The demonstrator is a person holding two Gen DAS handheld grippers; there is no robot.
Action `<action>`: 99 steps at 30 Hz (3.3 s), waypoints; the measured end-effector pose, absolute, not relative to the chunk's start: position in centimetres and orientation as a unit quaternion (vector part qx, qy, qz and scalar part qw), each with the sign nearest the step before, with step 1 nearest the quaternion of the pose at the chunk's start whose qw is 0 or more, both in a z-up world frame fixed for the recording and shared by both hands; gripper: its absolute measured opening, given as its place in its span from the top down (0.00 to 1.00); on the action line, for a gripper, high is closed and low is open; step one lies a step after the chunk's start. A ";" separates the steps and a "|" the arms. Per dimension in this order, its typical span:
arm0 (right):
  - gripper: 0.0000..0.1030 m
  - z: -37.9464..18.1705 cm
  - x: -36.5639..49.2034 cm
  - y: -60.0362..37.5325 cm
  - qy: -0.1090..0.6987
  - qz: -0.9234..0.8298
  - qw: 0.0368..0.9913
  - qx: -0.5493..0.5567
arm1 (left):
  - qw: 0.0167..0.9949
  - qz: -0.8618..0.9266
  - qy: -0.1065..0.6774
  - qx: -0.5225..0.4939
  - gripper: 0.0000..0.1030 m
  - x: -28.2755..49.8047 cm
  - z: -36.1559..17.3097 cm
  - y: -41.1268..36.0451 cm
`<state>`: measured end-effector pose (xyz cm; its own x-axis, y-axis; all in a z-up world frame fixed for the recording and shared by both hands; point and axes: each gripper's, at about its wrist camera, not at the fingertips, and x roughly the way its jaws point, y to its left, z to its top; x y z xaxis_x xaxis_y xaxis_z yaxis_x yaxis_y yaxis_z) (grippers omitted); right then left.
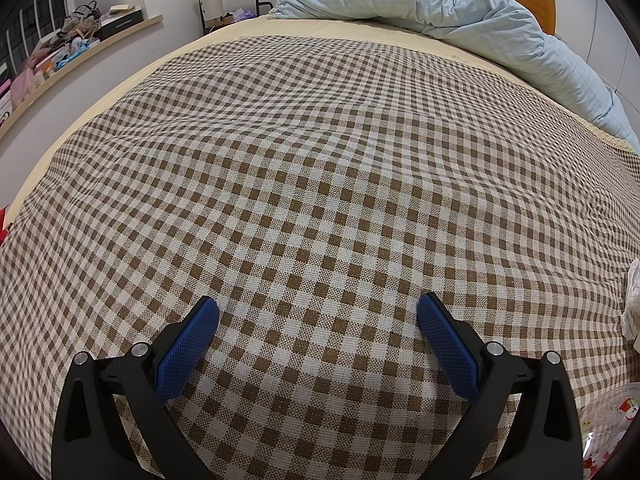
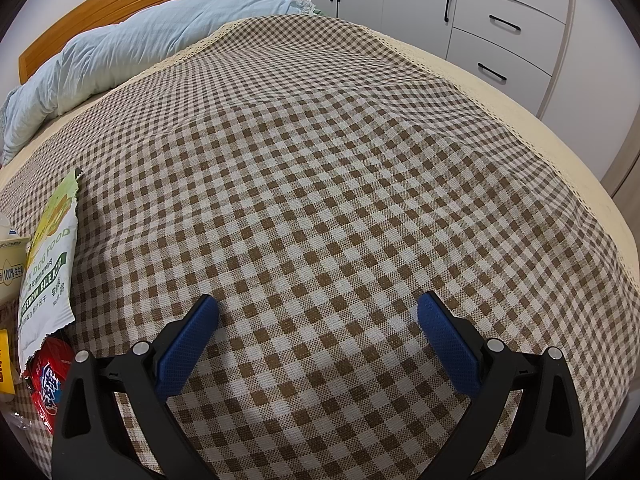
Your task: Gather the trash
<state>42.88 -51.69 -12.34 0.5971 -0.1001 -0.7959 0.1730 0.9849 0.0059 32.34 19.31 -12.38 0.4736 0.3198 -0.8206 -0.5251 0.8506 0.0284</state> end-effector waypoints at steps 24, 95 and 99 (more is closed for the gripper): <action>0.07 -12.3 42.9 -51.7 0.442 -0.076 0.893 0.041 | 0.851 0.248 0.449 -0.114 0.06 32.3 -12.4 19.3; 0.07 -12.3 42.9 -51.7 0.442 -0.077 0.893 0.041 | 0.853 0.247 0.445 -0.116 0.05 32.5 -12.6 19.7; 0.07 -12.3 42.9 -51.7 0.442 -0.077 0.893 0.041 | 0.853 0.247 0.445 -0.115 0.05 32.5 -12.7 19.6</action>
<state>42.87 -51.69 -12.34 0.5971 -0.1002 -0.7959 0.1731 0.9849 0.0059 32.52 19.62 -12.66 0.4820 0.3193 -0.8159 -0.5241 0.8513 0.0236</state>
